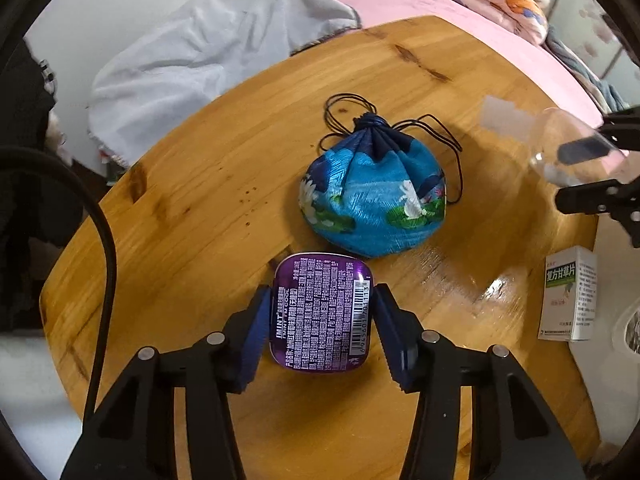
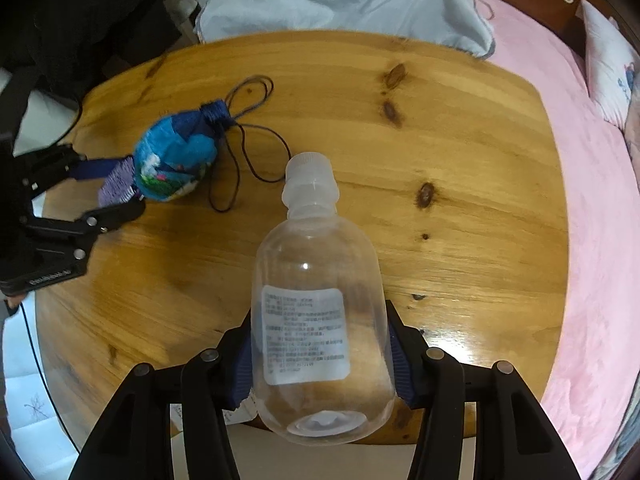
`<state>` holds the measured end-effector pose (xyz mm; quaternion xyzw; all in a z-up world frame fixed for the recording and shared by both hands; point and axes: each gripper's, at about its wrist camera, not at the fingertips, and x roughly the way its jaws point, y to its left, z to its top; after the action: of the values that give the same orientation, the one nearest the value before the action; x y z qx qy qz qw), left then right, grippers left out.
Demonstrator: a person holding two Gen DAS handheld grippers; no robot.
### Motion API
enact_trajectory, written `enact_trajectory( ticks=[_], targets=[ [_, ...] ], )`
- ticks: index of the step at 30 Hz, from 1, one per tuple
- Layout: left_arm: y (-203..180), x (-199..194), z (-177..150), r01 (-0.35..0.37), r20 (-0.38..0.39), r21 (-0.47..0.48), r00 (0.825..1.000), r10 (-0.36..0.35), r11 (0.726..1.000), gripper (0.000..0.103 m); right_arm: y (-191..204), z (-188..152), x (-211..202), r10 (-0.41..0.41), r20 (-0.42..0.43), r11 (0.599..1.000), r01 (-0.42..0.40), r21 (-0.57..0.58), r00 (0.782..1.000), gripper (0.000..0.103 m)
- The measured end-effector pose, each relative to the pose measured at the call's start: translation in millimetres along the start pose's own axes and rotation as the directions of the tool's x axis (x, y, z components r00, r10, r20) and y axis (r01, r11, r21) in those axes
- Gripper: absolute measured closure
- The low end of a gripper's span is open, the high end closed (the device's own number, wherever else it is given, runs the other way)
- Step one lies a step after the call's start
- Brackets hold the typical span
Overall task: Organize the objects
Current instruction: 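Grasp the purple tin with the left tool while the right tool grasps the clear bottle, then carry the purple tin with the left tool while the right tool carries the bottle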
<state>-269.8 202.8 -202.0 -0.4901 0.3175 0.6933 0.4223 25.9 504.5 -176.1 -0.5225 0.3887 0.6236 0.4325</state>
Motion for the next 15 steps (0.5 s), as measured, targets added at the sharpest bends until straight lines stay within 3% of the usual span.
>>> enact_trajectory(
  ticks=[5, 11, 15],
  targets=[
    [0, -23, -10, -0.016, 0.023, -0.095, 1.000, 0.018, 0.995, 0.049, 0, -7, -28, 0.031, 0.069, 0.999, -0.032, 0.014, 0.997, 0.048],
    [-25, -90, -26, -0.061, 0.106, -0.156, 0.991, 0.079, 0.986, 0.049, 6, -27, -70, 0.073, 0.165, 0.997, -0.074, 0.003, 0.984, 0.048],
    [-56, -139, -39, -0.077, 0.178, -0.152, 0.979, 0.104, 0.985, 0.049, 11, -54, -114, 0.113, 0.249, 0.993, -0.114, -0.010, 0.962, 0.048]
  ],
)
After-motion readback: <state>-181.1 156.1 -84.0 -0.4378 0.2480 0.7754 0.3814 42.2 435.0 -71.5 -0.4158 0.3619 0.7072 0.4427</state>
